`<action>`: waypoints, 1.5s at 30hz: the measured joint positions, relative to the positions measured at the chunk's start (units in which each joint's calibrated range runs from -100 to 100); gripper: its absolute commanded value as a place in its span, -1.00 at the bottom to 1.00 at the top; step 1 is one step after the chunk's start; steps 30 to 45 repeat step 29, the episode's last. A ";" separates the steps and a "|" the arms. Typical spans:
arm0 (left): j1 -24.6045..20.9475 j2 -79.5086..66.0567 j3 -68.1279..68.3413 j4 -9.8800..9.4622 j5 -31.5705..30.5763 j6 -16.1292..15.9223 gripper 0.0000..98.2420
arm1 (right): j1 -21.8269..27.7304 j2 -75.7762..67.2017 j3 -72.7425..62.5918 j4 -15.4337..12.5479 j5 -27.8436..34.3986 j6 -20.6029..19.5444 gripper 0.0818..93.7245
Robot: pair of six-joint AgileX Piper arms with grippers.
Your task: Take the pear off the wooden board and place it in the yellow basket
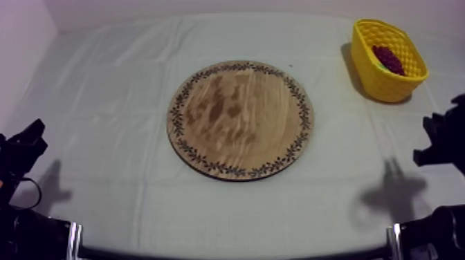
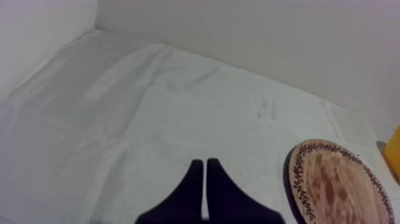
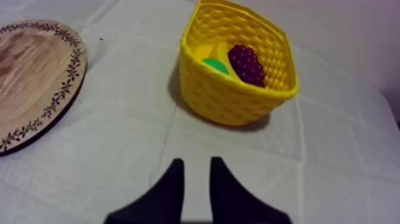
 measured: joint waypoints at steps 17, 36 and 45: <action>0.00 0.00 0.00 0.00 0.00 0.00 -1.00 | -0.27 -13.29 4.48 0.26 2.70 -8.03 -0.98; 0.00 0.00 0.00 0.00 0.00 0.00 -1.00 | -0.42 -13.32 4.48 0.61 2.32 -5.19 -0.99; 0.00 0.00 0.00 0.00 0.00 0.00 -1.00 | -0.42 -13.32 4.48 0.61 2.32 -5.19 -0.99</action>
